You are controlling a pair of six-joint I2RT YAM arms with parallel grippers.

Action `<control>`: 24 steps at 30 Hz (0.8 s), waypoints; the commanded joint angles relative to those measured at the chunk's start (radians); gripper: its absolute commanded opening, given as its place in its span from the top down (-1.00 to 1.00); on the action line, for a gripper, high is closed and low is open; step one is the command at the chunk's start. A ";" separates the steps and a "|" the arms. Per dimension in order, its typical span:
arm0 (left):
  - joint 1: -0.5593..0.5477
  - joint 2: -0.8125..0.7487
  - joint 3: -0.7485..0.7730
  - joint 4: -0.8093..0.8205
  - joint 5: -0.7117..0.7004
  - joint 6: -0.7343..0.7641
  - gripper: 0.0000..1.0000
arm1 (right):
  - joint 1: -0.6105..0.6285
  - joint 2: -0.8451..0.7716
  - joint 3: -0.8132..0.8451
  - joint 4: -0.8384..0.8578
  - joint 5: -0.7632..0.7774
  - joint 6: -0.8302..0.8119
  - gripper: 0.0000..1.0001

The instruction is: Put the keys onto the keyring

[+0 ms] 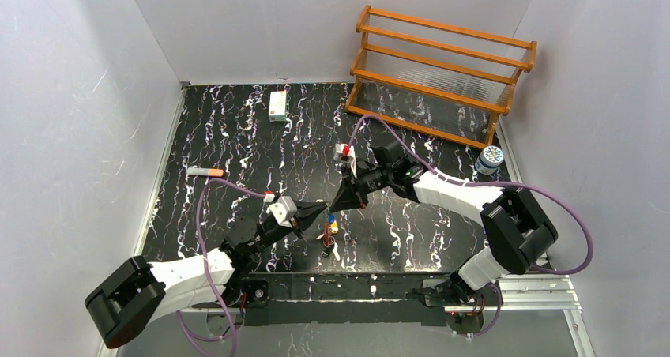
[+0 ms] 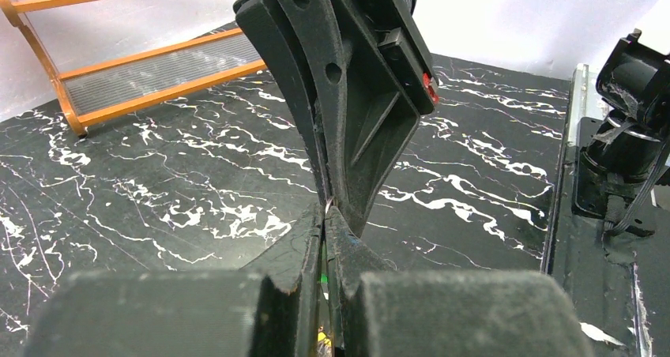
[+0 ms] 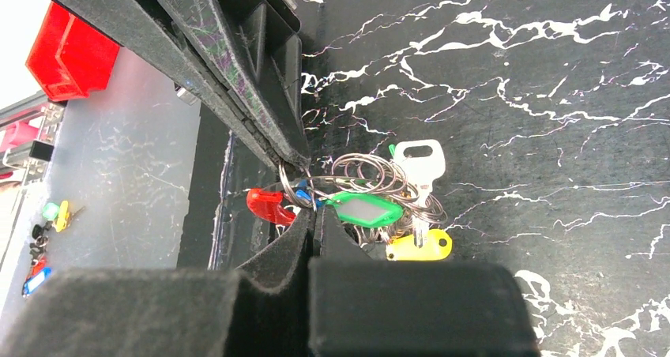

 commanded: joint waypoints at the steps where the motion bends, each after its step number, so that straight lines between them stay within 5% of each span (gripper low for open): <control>1: -0.004 -0.022 0.003 0.080 -0.003 0.004 1.00 | 0.005 0.016 0.021 0.059 -0.009 0.011 0.92; 8: -0.004 -0.031 -0.002 0.080 -0.002 0.004 1.00 | 0.006 -0.021 -0.048 0.185 0.027 0.052 0.47; 17: -0.004 -0.042 -0.008 0.080 -0.009 0.001 1.00 | 0.006 -0.106 -0.106 0.137 0.239 0.021 0.04; 24: -0.004 -0.042 -0.008 0.080 -0.009 -0.002 1.00 | 0.007 -0.217 -0.154 0.174 0.199 -0.055 -0.06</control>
